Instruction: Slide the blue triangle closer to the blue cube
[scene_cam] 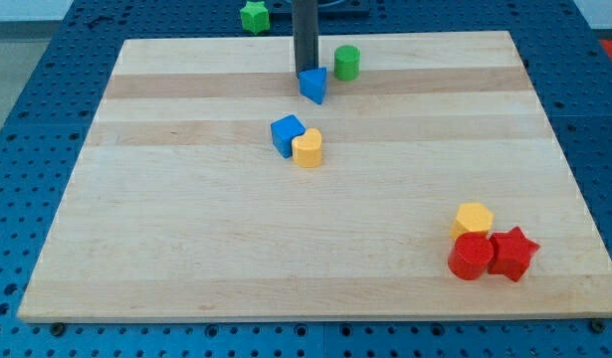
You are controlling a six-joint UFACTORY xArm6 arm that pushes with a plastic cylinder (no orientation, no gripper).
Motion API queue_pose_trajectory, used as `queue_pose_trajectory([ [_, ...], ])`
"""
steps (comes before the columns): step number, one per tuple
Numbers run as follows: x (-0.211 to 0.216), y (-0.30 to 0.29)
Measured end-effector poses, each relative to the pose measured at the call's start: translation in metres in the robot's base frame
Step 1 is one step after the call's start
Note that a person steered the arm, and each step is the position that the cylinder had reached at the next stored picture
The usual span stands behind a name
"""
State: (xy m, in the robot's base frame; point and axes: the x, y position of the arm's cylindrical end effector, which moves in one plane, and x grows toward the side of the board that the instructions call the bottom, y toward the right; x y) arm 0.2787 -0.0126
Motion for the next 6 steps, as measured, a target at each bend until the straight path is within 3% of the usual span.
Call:
queue_pose_trajectory([
  [3, 0.057, 0.001],
  [4, 0.023, 0.001],
  [5, 0.014, 0.003],
  [6, 0.032, 0.014],
])
